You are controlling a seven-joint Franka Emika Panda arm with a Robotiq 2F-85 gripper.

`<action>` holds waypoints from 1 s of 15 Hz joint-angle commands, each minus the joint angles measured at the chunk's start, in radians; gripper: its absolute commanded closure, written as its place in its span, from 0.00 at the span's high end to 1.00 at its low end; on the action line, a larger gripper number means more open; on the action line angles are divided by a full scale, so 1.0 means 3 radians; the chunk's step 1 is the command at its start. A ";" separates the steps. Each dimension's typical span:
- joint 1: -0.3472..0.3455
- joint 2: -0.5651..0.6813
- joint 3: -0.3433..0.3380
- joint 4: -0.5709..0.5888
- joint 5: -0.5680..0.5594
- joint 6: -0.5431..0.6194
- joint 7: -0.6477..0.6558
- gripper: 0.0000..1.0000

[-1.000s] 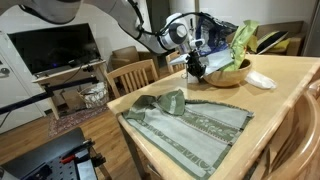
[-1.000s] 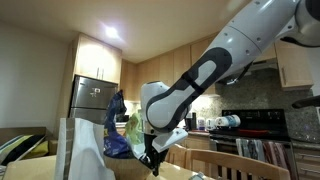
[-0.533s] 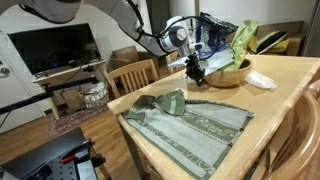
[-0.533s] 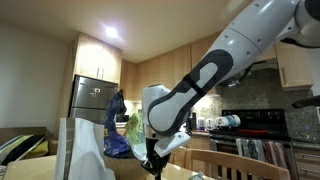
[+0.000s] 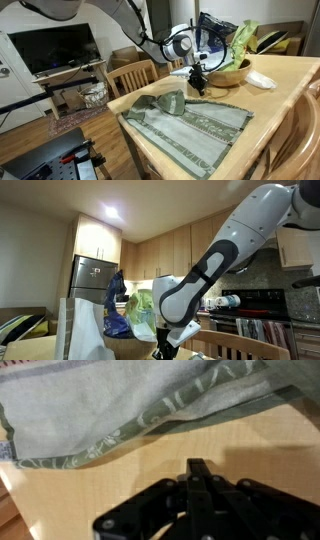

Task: Slide the wooden bowl forward then unfold the towel

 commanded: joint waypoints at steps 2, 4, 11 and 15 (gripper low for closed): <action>-0.0106 -0.0376 0.0095 -0.0451 0.0021 0.0198 -0.0158 0.00; -0.0131 -0.0560 0.0112 -0.0634 0.0016 0.0280 -0.0224 0.00; -0.0160 -0.0667 0.0113 -0.0716 -0.0001 0.0403 -0.0302 0.01; -0.0155 -0.0614 0.0112 -0.0702 0.0000 0.0403 -0.0302 0.01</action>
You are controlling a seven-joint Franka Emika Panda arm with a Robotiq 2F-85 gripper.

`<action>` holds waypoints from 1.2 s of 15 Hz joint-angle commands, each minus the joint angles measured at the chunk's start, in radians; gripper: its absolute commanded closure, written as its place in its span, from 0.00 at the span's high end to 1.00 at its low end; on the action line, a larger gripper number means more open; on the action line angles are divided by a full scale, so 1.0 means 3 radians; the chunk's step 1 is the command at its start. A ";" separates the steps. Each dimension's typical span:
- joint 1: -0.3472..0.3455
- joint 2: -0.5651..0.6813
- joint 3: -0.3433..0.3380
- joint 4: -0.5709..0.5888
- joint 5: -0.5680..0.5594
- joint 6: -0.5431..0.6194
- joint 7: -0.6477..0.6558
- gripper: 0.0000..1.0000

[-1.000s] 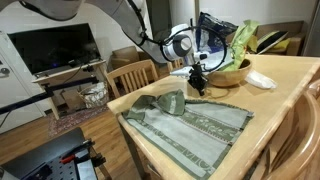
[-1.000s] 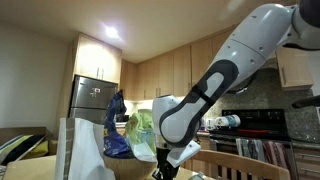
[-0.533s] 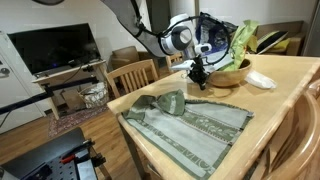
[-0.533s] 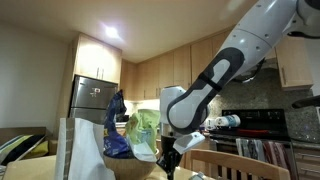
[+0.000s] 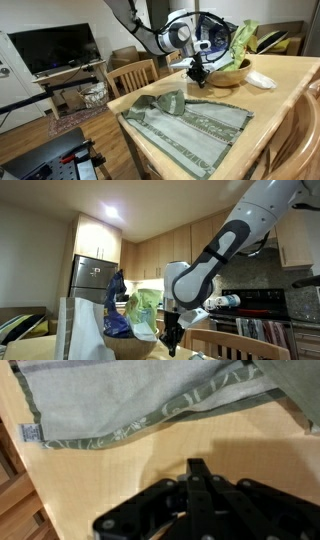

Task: Slide the wooden bowl forward then unfold the towel

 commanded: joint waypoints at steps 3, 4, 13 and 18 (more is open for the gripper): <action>-0.0037 -0.0089 0.0027 -0.0126 0.0000 0.0081 -0.0052 0.00; -0.0042 -0.0145 0.0020 -0.0204 -0.0005 0.0145 -0.0055 0.00; -0.0221 -0.0663 0.0069 -0.0911 0.0032 0.0518 -0.0289 0.56; -0.0309 -0.0719 0.0086 -0.1031 0.0046 0.0308 -0.0423 0.93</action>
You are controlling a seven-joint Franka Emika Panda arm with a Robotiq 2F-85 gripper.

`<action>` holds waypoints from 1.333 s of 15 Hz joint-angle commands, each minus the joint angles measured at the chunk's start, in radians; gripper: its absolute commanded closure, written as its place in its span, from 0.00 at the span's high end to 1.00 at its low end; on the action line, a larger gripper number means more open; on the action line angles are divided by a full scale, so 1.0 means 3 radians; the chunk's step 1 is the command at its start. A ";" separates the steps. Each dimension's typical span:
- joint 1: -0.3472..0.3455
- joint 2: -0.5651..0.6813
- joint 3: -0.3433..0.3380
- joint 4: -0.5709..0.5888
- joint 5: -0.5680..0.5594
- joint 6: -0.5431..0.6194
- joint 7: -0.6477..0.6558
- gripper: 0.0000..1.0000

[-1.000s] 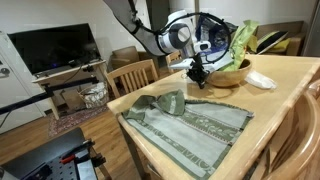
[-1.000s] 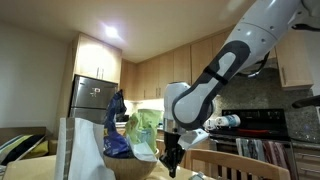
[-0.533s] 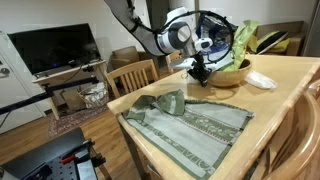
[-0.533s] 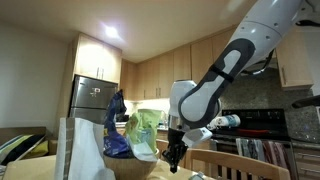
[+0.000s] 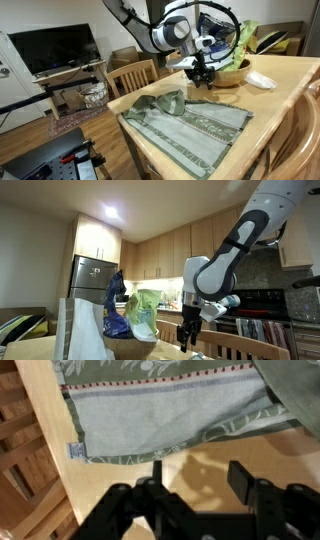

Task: Slide the wooden bowl forward then unfold the towel

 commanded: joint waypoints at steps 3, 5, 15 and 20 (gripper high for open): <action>-0.0139 -0.0043 0.0171 -0.0081 0.0095 -0.0389 -0.0239 1.00; -0.0178 -0.0021 0.0249 -0.0035 0.0142 -0.0600 -0.0315 1.00; -0.0402 0.0194 0.0608 0.0389 0.0506 -0.1715 -0.1026 1.00; -0.0398 0.0471 0.0631 0.0699 0.0486 -0.1887 -0.1256 1.00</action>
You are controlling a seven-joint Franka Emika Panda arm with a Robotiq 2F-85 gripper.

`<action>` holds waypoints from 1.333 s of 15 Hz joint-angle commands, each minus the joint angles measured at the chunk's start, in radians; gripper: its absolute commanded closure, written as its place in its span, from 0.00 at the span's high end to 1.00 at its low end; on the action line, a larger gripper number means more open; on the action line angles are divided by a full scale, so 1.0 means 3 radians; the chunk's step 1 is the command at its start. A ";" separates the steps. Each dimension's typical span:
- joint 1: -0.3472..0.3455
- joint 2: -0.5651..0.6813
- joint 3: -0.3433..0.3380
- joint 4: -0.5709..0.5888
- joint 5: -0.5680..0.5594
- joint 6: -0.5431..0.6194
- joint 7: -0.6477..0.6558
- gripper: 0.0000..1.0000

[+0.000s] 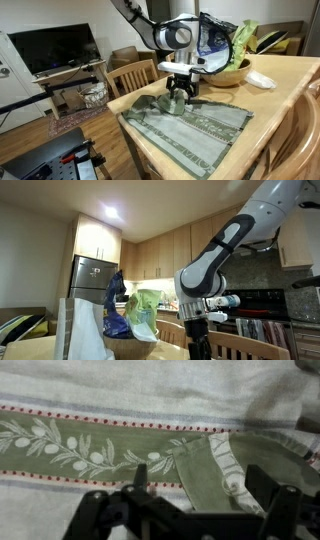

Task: Slide the wooden bowl forward then unfold the towel

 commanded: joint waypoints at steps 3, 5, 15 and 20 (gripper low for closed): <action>0.0020 0.0344 0.0013 0.0398 -0.0062 -0.0097 -0.0176 1.00; 0.0035 0.0422 0.0014 0.0476 -0.0101 -0.0099 -0.0204 1.00; 0.0083 0.0480 -0.0037 0.0532 -0.0264 0.0042 -0.0186 1.00; 0.0100 0.0500 -0.0041 0.0552 -0.0272 0.0045 -0.0184 1.00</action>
